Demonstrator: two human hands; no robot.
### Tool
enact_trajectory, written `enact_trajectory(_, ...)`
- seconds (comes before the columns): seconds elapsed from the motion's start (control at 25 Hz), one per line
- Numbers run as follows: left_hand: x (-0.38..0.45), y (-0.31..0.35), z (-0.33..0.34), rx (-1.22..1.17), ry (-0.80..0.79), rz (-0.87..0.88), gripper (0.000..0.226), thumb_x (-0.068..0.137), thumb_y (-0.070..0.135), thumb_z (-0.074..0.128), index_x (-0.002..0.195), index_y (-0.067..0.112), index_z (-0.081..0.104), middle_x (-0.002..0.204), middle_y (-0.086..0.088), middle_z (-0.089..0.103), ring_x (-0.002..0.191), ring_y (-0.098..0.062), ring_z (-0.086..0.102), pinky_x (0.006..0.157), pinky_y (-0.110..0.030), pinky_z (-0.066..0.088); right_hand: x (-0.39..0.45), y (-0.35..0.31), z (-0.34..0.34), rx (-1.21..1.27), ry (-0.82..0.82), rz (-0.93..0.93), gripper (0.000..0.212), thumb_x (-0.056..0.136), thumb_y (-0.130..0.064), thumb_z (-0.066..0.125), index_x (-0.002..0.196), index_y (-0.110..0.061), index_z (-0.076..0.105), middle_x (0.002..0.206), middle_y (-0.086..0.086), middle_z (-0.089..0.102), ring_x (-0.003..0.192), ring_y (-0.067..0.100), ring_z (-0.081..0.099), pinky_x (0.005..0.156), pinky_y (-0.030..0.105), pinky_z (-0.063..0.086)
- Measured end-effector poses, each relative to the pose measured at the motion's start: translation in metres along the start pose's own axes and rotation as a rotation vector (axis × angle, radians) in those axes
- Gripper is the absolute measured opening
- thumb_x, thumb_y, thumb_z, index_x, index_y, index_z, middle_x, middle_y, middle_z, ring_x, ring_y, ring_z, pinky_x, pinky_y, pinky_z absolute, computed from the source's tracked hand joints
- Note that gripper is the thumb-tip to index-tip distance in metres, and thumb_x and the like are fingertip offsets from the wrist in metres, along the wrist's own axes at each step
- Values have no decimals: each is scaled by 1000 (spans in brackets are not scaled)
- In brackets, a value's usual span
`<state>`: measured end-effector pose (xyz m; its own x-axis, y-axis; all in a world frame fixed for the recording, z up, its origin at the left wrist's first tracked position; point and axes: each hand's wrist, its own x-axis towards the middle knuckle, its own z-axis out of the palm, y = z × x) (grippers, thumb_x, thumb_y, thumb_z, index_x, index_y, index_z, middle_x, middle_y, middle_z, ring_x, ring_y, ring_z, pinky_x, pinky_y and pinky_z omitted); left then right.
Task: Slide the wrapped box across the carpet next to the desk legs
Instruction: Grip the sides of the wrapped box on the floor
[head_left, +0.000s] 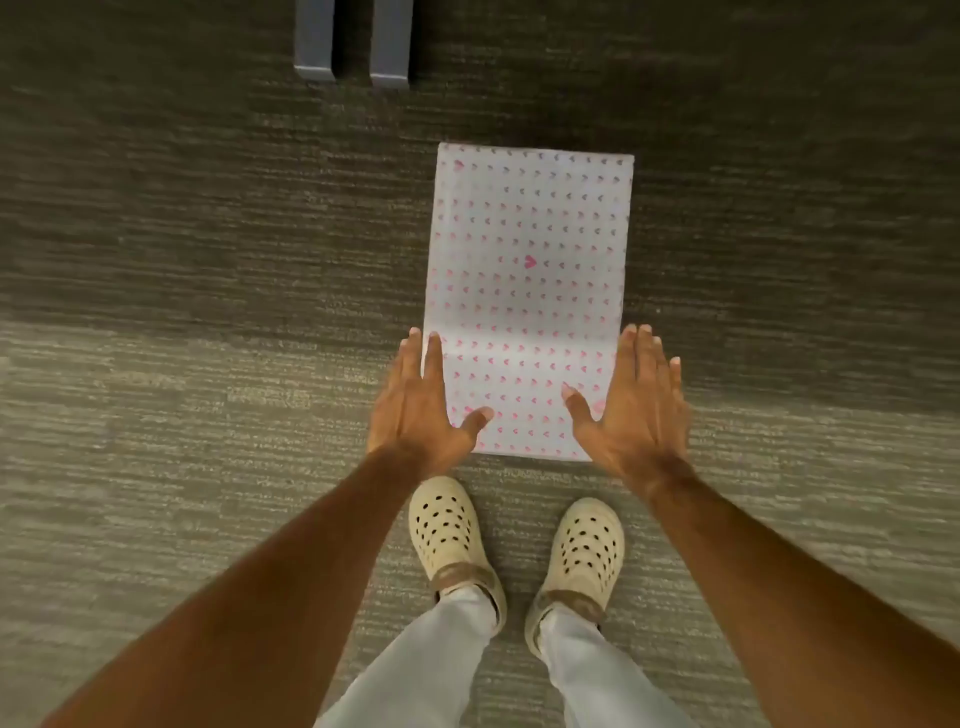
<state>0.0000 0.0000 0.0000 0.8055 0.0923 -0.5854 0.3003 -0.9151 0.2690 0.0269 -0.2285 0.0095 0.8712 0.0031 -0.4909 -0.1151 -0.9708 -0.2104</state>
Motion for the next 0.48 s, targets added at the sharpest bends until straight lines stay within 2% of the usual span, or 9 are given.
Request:
enact_trajectory(0.08,21,-8,10,-174,43,-86,94,82,55,63,154,15,18,162,-11,22,148,-32,23,116,-47,26,17,4,18,303,16,103,77,91,-40,60,153,-11,25,156,15,37,141,34,38,114,46,35)
enact_trajectory(0.16,45,-20,14,-359,100,-228,73,86,38,66,147,12,37,148,-14,45,134,-34,45,108,-47,41,35,11,34,549,44,218,54,92,-28,64,142,-16,48,137,8,60,119,28,60,94,42,55)
enact_trajectory(0.24,64,-25,15,-545,66,-353,53,91,30,62,140,11,50,135,-13,60,122,-33,58,102,-49,50,55,19,43,747,31,339,37,93,-23,64,129,-16,62,121,4,70,100,21,68,76,31,59)
enact_trajectory(0.36,90,-33,13,-681,1,-380,32,95,23,55,123,13,66,116,-10,70,105,-30,67,93,-47,56,84,33,49,936,29,470,24,91,-22,67,113,-15,71,99,-5,73,83,9,68,62,15,55)
enact_trajectory(0.4,97,-36,12,-720,3,-386,30,96,21,54,121,12,67,113,-10,71,103,-29,68,92,-45,56,91,37,48,980,12,499,21,90,-21,68,111,-16,72,93,-9,71,80,5,67,60,12,54)
enact_trajectory(0.48,109,-39,12,-828,15,-412,29,95,16,56,120,9,68,112,-11,72,101,-29,69,92,-44,56,104,41,47,1038,-34,545,12,89,-18,70,101,-20,73,95,-9,71,82,6,67,68,17,57)
